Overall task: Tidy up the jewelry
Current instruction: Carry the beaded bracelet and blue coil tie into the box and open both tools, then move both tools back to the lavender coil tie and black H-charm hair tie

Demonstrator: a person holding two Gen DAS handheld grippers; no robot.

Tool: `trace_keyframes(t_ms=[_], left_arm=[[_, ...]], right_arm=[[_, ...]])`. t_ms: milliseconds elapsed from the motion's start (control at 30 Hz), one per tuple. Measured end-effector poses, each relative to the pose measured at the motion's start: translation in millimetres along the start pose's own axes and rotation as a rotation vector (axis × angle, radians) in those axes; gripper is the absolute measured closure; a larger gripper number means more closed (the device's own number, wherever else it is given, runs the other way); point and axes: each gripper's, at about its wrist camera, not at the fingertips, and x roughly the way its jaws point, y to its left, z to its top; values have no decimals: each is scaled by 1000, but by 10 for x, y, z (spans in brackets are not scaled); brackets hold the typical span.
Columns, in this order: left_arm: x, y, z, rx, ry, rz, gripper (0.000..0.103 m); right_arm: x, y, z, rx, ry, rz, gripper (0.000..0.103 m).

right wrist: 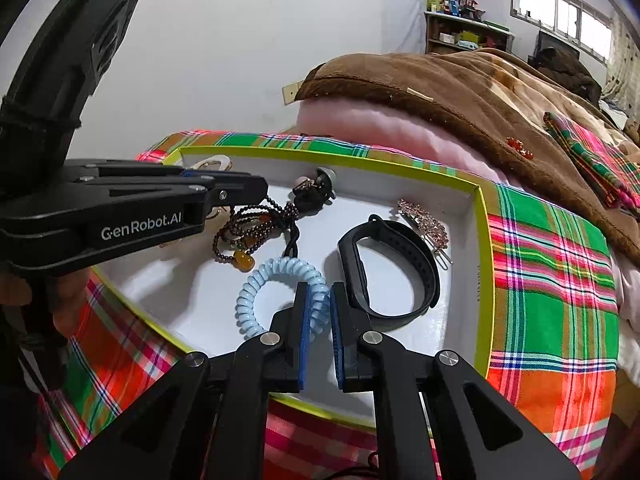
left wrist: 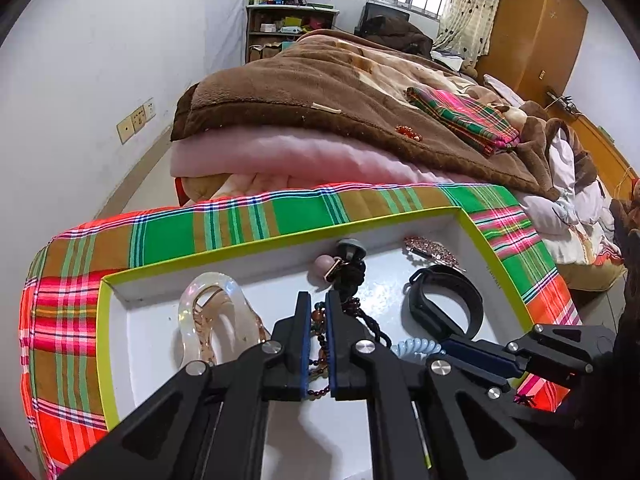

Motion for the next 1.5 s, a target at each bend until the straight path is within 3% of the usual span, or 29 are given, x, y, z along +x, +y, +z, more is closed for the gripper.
trace_keyframes(t_ms=[367,533,1033,1500], left_arm=[[-80,-6,3,-14,-14,-7,82],[-158,-24,-16,-13,-25,1,72],[-483,-194,-78,5,-65,9,63],[-787,-427,-359,0,-94,-10,57]], right_arm=[[-59,19,7,3,-21,-11,88],[-142,18,-3,10,-41,-13,88],[-462,-7,-59,38,-100,-11,87],[-826,-193,-276,73,-143,-33,86]])
